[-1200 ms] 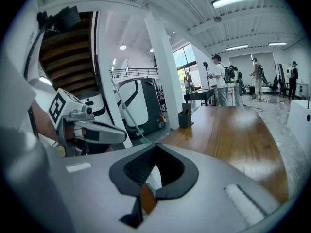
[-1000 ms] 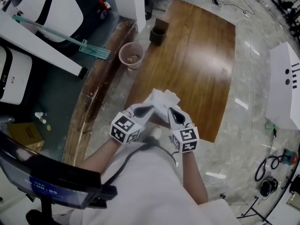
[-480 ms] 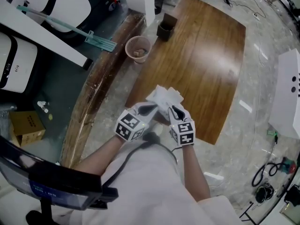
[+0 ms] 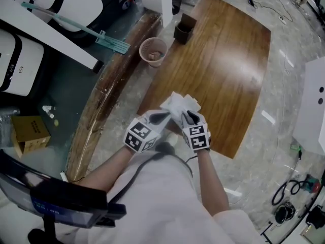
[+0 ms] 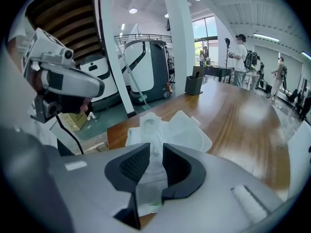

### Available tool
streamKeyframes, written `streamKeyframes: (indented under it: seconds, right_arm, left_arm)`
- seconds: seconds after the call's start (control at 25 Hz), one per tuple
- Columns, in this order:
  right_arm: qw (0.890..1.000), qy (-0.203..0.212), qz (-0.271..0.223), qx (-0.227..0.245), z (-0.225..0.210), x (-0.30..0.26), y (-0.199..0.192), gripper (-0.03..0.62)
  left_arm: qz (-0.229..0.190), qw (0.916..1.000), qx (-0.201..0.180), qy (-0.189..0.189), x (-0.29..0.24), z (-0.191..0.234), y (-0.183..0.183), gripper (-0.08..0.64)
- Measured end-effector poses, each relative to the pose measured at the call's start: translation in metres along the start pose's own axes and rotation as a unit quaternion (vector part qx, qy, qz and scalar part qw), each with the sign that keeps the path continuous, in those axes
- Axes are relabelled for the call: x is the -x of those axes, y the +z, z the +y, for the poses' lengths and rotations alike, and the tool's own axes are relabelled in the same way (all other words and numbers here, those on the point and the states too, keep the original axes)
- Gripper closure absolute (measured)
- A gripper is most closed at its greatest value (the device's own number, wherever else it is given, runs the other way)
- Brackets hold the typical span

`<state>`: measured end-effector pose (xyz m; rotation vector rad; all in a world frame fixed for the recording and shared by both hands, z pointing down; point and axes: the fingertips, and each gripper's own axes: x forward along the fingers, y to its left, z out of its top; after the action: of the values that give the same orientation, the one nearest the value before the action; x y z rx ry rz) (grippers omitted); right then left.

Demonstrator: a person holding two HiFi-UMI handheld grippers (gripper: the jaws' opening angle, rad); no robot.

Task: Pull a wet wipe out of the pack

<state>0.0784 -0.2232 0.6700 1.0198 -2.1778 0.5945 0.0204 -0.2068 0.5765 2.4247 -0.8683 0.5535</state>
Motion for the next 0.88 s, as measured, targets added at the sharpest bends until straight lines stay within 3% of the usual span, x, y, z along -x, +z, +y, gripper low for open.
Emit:
streamKeyframes:
  seconds: [0.44,0.64,0.88]
  right_arm:
    - [0.998,-0.019,0.040,0.038,0.000,-0.011,-0.001,0.515]
    - [0.996,-0.023,0.050,0.077,0.003,-0.014,-0.001,0.527]
    - [0.997,-0.023,0.050,0.061,0.001,-0.013,-0.003,0.573]
  left_arm:
    - [-0.004,1.0000,0.000,0.005,0.009,0.004,0.000,0.557]
    - [-0.003,1.0000,-0.003,0.005,0.011,0.004,-0.003,0.558]
    - [-0.012,0.9999,-0.001,0.009,0.015,0.004,0.000,0.558]
